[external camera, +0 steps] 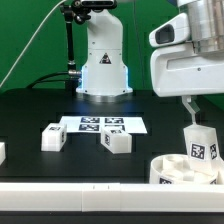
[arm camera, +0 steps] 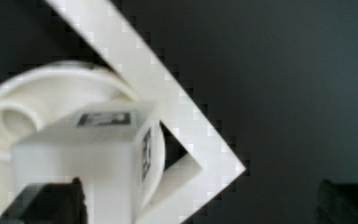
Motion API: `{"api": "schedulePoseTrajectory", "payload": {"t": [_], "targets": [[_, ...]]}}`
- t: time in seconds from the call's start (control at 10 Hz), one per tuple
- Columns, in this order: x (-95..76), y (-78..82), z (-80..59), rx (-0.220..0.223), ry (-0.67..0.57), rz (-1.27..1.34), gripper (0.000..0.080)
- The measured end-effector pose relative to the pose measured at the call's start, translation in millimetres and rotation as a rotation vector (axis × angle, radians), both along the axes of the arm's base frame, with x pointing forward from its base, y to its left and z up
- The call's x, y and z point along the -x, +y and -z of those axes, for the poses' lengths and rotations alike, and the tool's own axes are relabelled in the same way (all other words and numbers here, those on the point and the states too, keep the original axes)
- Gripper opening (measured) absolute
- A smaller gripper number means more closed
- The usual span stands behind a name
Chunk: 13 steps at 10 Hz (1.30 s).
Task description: Assemble stool
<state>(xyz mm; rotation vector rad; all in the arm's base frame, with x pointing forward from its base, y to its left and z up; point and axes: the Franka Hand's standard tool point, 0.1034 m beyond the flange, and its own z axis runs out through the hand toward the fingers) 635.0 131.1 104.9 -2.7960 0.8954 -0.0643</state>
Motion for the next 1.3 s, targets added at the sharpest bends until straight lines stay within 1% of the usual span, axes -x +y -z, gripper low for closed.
{"api": "schedulePoseTrajectory", "payload": {"t": [0.1,0.3,0.6,0.7,0.8,0.9,1.2,1.3], "targets": [[-1.4,1.7,-1.5,0.038,0.016,-0.18,0.0649],[-3.8,4.8,-2.7,0.058,-0.002,-0.319,0.0649],[-4.1,2.3,-2.3,0.073,-0.03,-0.486,0.0649],[-4.5,1.0,-2.0,0.089,-0.047,-0.578,0.0649],[-6.1,-2.0,-0.7,0.126,-0.078,-0.717,0.0649],[-6.9,-5.2,-0.1,0.15,-0.094,-0.845,0.0649],[-12.0,-11.9,-0.6,0.208,-0.154,-1.091,0.0649],[-11.7,-12.9,-0.2,0.212,-0.157,-1.138,0.0649]]}}
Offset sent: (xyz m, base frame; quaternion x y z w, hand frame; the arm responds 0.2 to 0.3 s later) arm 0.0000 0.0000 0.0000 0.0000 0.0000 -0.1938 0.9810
